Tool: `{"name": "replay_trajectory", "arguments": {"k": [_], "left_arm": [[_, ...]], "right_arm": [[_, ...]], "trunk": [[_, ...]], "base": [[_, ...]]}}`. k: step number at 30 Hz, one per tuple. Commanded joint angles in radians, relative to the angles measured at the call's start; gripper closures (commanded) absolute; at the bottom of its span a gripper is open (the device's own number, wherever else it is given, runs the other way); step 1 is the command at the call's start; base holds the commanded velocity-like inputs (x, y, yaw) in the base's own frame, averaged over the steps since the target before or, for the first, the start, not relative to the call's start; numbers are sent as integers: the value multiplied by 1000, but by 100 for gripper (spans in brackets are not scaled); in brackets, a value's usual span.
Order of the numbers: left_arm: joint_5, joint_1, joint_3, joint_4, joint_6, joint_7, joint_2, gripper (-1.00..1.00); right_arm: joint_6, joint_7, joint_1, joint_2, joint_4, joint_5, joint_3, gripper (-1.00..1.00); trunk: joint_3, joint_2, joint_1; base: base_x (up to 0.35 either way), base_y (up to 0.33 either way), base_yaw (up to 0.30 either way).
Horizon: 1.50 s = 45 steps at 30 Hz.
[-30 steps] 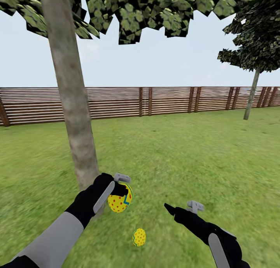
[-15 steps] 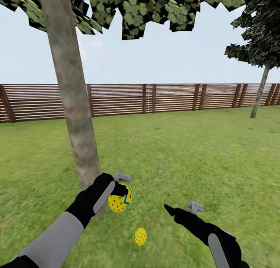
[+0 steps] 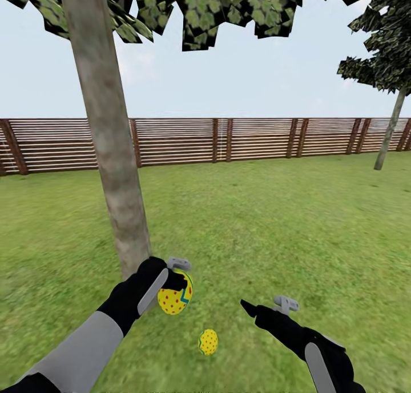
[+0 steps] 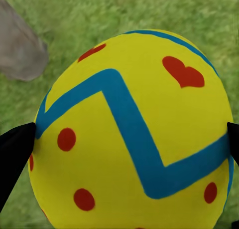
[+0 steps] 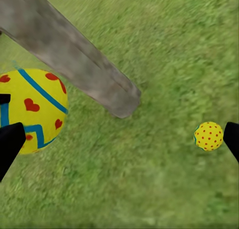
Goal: Take the three Easter eggs out of the wicker basket on the lawn in the garden, then place them on the lawn next to a single tree (choose any tree) so that all three eggs are next to the same tree and none are left in the basket.
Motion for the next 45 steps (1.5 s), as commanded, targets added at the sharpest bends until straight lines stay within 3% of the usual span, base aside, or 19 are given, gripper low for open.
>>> {"name": "replay_trajectory", "arguments": {"k": [1, 4, 8, 12, 18, 45], "left_arm": [[10, -1, -2, 5, -1, 9, 0, 100], [10, -1, -2, 9, -5, 10, -2, 100], [10, -1, -2, 10, -9, 11, -2, 100], [11, -1, -2, 36, -37, 8, -4, 100], [12, -1, -2, 73, -70, 3, -15, 100], [11, -1, -4, 76, -104, 0, -16, 100]], "right_arm": [[6, 6, -1, 1, -1, 2, -3, -100], [5, 5, -1, 1, -1, 4, -3, -100], [1, 4, -1, 1, -1, 48, -2, -100], [1, 5, -1, 1, -1, 63, -3, -100], [-2, 6, -1, 1, -1, 67, -2, -100], [-30, 6, -1, 1, -1, 65, -1, -100]], "trunk": [[-6, -9, 4], [-16, -30, 16], [-28, -58, 31], [-41, -86, 46], [-60, -128, 69], [-144, -317, 173]], "base": [[0, 0, 11], [0, 0, 5], [0, 0, 0], [0, 0, 0], [0, 0, 0], [0, 0, 0]]}}
